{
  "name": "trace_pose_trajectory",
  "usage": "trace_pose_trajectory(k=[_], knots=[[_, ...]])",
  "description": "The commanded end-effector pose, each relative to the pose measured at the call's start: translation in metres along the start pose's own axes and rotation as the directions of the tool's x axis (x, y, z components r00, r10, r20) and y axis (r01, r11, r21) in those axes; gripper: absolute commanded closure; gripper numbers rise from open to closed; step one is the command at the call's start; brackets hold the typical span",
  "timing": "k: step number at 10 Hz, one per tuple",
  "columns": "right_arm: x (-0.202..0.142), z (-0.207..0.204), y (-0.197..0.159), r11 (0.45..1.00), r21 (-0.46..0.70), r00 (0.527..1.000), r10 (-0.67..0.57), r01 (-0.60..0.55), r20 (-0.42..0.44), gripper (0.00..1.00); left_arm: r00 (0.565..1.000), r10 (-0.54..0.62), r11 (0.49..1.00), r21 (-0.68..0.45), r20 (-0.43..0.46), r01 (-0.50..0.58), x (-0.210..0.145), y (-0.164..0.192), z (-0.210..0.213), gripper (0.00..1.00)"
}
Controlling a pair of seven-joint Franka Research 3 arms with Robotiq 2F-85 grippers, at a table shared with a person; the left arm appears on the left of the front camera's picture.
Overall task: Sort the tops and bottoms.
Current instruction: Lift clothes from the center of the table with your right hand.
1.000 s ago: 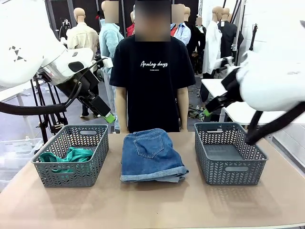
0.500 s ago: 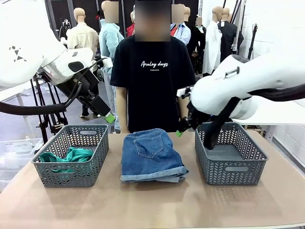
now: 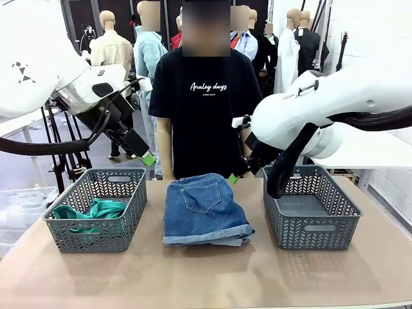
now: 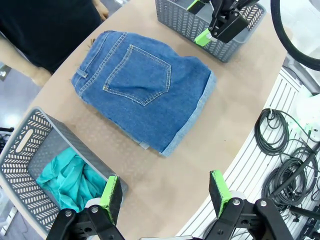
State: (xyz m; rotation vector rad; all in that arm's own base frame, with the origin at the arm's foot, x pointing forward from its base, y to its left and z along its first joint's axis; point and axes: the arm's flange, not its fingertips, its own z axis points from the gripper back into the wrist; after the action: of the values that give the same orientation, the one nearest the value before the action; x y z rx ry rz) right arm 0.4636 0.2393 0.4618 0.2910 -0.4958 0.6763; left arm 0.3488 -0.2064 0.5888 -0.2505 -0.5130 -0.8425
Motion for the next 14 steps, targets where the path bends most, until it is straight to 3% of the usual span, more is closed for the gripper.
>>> trace_pose_trajectory(k=[1, 6, 14], knots=[[0.006, -0.010, 0.000, 0.998, 0.042, 0.998, 0.037, -0.036, -0.045, 0.00, 1.000, 0.004, 1.000, -0.005, 0.004, -0.004, 0.000, -0.001, 0.001, 0.09], [0.063, -0.070, -0.028, 0.998, 0.066, 0.981, -0.004, 0.017, -0.194, 0.00, 1.000, 0.004, 1.000, -0.005, 0.004, -0.004, 0.000, -0.001, 0.001, 0.09], [0.041, -0.139, -0.022, 0.989, 0.125, 0.924, -0.022, 0.075, -0.381, 0.03, 1.000, 0.004, 1.000, -0.005, 0.004, -0.004, 0.000, -0.001, 0.001, 0.09]])
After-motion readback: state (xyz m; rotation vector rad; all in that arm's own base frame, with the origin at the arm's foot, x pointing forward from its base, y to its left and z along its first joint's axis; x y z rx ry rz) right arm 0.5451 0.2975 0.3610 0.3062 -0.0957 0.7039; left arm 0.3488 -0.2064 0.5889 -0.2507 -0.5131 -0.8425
